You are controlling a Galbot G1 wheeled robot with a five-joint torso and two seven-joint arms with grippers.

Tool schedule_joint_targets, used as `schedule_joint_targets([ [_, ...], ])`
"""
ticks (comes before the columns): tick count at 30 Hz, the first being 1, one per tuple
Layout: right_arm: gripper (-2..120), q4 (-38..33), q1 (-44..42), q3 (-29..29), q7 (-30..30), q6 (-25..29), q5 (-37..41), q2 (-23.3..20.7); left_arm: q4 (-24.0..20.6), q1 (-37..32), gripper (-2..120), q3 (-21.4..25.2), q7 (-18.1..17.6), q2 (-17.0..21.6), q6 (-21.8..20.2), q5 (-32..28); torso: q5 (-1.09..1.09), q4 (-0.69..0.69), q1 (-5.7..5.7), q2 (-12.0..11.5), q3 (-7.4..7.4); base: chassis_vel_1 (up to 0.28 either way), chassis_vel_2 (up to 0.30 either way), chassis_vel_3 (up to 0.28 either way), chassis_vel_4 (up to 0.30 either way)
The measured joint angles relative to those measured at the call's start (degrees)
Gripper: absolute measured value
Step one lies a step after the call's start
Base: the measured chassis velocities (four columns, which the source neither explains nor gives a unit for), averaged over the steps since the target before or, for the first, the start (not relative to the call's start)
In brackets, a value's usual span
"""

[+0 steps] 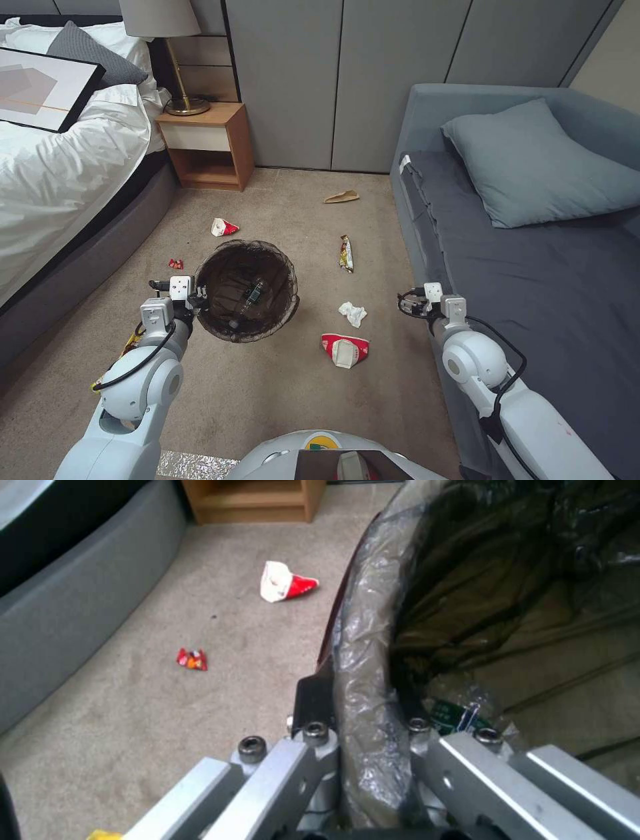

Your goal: Pick up the trash bin, then pick up the garbage from the floor and place it into the trash bin.

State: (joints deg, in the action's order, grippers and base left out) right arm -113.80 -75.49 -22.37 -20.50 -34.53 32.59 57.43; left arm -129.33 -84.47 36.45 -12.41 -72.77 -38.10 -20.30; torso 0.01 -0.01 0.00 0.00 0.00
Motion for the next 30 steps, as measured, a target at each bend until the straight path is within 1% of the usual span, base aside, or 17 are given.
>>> schedule_joint_targets([
  [1, 100, -0.1, 0.2, 0.2, 0.1, -0.7, -0.5, -0.1, 0.1, 0.1, 3, -0.1, 0.0, 0.0, 0.0, 0.0, 0.0, 0.0, 0.0, 0.0, 0.0, 0.0, 0.0, 0.0, 0.0],
  [2, 100, -0.3, 1.0, 1.4, -0.3, -3.0, -1.0, -0.3, 0.4, 0.3, 3, -0.3, 0.0, 0.0, 0.0, 0.1, -0.02, 0.0, 0.0, 0.0, 0.0, 0.0, 0.0, 0.0, 0.0],
  [3, 100, 0.1, 1.7, 2.5, -1.3, -3.6, -0.9, -0.3, 0.6, 0.4, 3, -0.3, 0.0, 0.0, 0.0, 0.1, -0.02, 0.0, 0.0, 0.0, 0.0, 0.0, 0.0, 0.0, 0.0],
  [5, 100, 1.1, 2.7, 3.7, -1.9, -3.9, -0.9, -0.3, 0.7, 0.4, 3, -0.3, 0.0, 0.0, 0.0, 0.1, -0.01, 0.01, 0.0, 0.0, 0.0, 0.0, 0.0, 0.0, 0.0],
  [7, 100, 2.8, 4.0, 4.9, -1.2, -4.5, -1.5, -0.2, 0.8, 0.4, 3, -0.3, 0.0, 0.0, -0.1, 0.1, -0.01, 0.02, 0.0, 0.0, 0.0, 0.0, 0.0, 0.0, 0.0],
  [10, 100, 6.5, 7.8, 8.2, -0.3, -6.0, -2.0, 0.2, 0.9, 0.3, 3, 0.0, 0.1, 0.3, -0.1, 0.1, -0.02, 0.01, 0.0, 0.0, 0.0, 0.0, 0.0, 0.0, 0.0],
  [11, 100, 6.5, 7.8, 8.2, -0.3, -6.0, -2.0, 0.2, 0.9, 0.3, 3, 0.0, 0.1, 0.3, -0.1, 0.1, -0.02, 0.01, 0.0, 0.0, 0.0, 0.0, 0.0, 0.0, 0.0],
  [14, 100, 9.8, 11.1, 12.6, -0.9, -6.7, -1.8, 1.1, 1.0, 0.1, 3, 0.4, 0.2, 0.4, -0.1, 0.0, -0.02, 0.03, 0.0, 0.0, 0.0, 0.0, 0.0, 0.0, 0.0],
  [15, 100, 9.8, 11.1, 12.6, -0.9, -6.7, -1.8, 1.1, 1.0, 0.1, 3, 0.4, 0.2, 0.4, -0.1, 0.0, -0.02, 0.03, 0.0, 0.0, 0.0, 0.0, 0.0, 0.0, 0.0],
  [17, 100, 11.3, 12.0, 15.1, 0.2, -7.6, -1.8, 1.9, 1.2, 0.1, 3, 0.5, 0.2, 0.4, -0.1, 0.0, -0.02, 0.02, 0.0, 0.0, 0.0, 0.0, 0.0, 0.0, 0.0],
  [18, 100, 11.3, 12.0, 15.1, 0.2, -7.6, -1.8, 1.9, 1.2, 0.1, 3, 0.5, 0.2, 0.4, -0.1, 0.0, -0.02, 0.02, 0.0, 0.0, 0.0, 0.0, 0.0, 0.0, 0.0],
  [20, 100, 12.6, 12.4, 16.8, 3.2, -7.6, -3.5, 2.8, 1.4, 0.1, 3, 0.5, 0.3, 0.3, -0.1, 0.0, -0.01, 0.0, 0.0, 0.0, 0.0, 0.0, 0.0, 0.0, 0.0],
  [23, 100, 13.3, 12.8, 18.2, 4.5, -7.5, -4.1, 3.2, 1.6, 0.1, 3, 0.4, 0.3, 0.3, 0.0, 0.0, -0.02, 0.0, 0.0, 0.0, 0.0, 0.0, 0.0, 0.0, 0.0],
  [24, 100, 14.3, 13.5, 19.6, 5.6, -7.2, -4.6, 3.3, 1.7, 0.1, 3, 0.4, 0.3, 0.2, 0.0, 0.1, -0.02, 0.01, 0.0, 0.0, 0.0, 0.0, 0.0, 0.0, 0.0],
  [26, 100, 15.0, 14.0, 20.7, 6.4, -6.9, -5.2, 3.3, 1.9, 0.1, 3, 0.3, 0.3, 0.2, 0.0, 0.1, -0.02, 0.01, 0.0, 0.0, 0.0, 0.0, 0.0, 0.0, 0.0],
  [29, 100, 16.9, 16.2, 24.7, 10.0, -6.6, -6.1, 2.5, 2.2, 0.1, 3, 0.2, 0.3, 0.3, 0.0, 0.2, -0.02, 0.01, 0.0, 0.0, 0.0, 0.0, 0.0, 0.0, 0.0],
  [30, 100, 16.9, 16.2, 24.7, 10.0, -6.6, -6.1, 2.5, 2.2, 0.1, 3, 0.2, 0.3, 0.3, 0.0, 0.2, -0.02, 0.01, 0.0, 0.0, 0.0, 0.0, 0.0, 0.0, 0.0],
])
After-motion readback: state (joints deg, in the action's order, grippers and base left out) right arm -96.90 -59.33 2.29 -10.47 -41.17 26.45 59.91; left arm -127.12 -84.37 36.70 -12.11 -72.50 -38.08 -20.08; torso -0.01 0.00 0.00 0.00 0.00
